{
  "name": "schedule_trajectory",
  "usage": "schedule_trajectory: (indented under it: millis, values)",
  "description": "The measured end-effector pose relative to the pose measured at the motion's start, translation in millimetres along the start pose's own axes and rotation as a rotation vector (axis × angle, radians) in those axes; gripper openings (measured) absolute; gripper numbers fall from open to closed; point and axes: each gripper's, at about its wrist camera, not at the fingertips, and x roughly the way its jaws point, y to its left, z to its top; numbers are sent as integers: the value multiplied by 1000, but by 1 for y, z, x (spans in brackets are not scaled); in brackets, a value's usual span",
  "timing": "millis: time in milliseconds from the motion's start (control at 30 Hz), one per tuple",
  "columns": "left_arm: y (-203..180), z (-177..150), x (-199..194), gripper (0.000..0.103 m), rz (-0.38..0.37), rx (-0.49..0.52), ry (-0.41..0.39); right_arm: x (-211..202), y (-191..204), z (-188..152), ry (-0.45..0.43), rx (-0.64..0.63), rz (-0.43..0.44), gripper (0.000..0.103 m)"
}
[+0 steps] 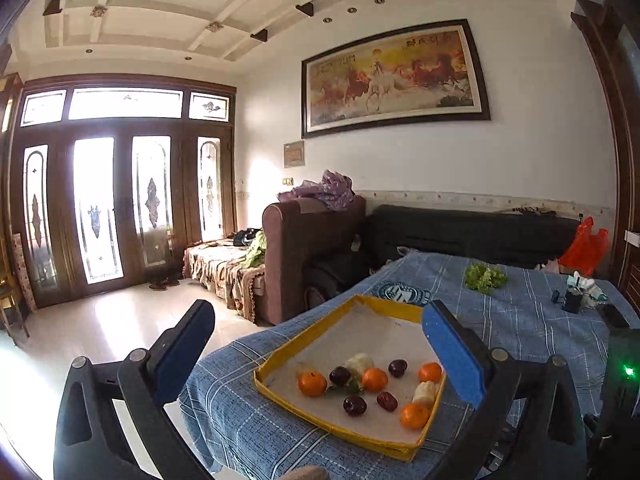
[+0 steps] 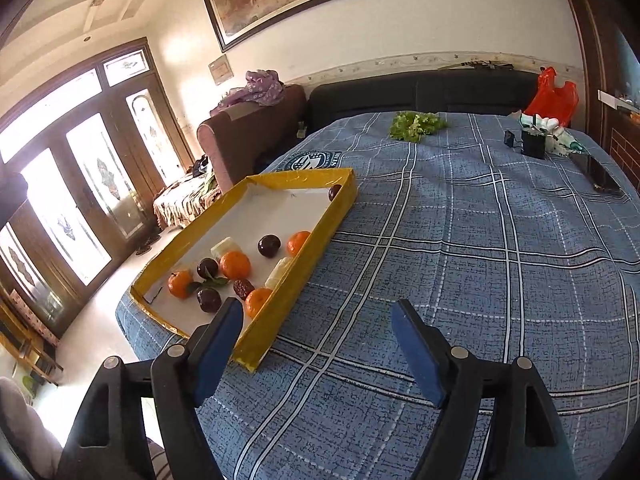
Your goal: Organize fruits
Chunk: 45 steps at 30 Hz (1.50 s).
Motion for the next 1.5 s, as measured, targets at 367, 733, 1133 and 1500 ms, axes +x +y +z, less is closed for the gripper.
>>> schedule_trajectory:
  millis: [367, 733, 1133, 1500]
  values:
    - [-9, -35, 52, 103, -145, -13, 222, 11, 14, -11, 7, -73, -60, 91]
    - [-7, -50, 79, 103, -140, -19, 326, 22, 31, -17, 5, -175, -121, 93]
    - [-5, -61, 95, 103, -167, -50, 435, 31, 30, -18, 28, -178, -137, 93]
    - [-12, -63, 94, 103, -186, -41, 453, 31, 30, -20, 33, -182, -140, 93]
